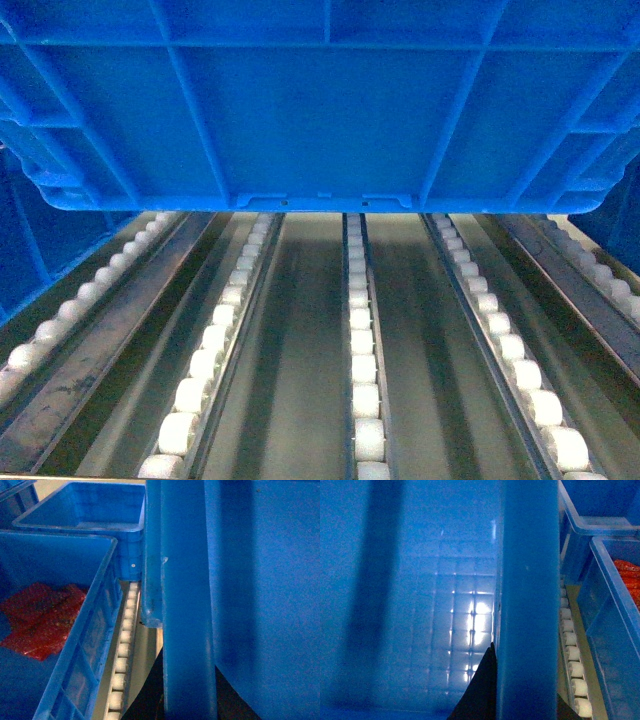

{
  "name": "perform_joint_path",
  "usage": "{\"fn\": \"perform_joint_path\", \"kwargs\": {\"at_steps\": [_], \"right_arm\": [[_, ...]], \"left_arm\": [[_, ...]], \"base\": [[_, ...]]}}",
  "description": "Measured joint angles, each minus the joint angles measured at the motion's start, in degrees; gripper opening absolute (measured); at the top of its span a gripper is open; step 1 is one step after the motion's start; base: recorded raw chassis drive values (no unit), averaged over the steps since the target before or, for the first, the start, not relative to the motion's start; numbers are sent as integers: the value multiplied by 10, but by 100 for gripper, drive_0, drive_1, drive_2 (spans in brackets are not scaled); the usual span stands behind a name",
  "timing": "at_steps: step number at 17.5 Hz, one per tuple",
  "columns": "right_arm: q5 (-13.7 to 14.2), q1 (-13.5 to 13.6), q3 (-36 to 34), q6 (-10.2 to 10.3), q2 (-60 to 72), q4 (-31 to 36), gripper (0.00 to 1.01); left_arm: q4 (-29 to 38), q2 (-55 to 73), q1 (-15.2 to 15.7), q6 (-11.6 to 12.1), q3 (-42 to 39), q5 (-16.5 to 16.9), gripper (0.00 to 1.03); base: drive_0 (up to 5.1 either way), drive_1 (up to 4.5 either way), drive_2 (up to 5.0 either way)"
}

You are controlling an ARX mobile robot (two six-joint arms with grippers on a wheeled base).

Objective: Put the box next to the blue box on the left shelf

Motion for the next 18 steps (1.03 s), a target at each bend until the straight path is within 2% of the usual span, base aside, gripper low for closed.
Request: {"fn": "perform_joint_path", "kwargs": {"at_steps": [18], "right_arm": [[0, 0, 0, 0, 0, 0, 7]], "left_arm": [[0, 0, 0, 0, 0, 0, 5]], "base": [[0, 0, 0]]}}
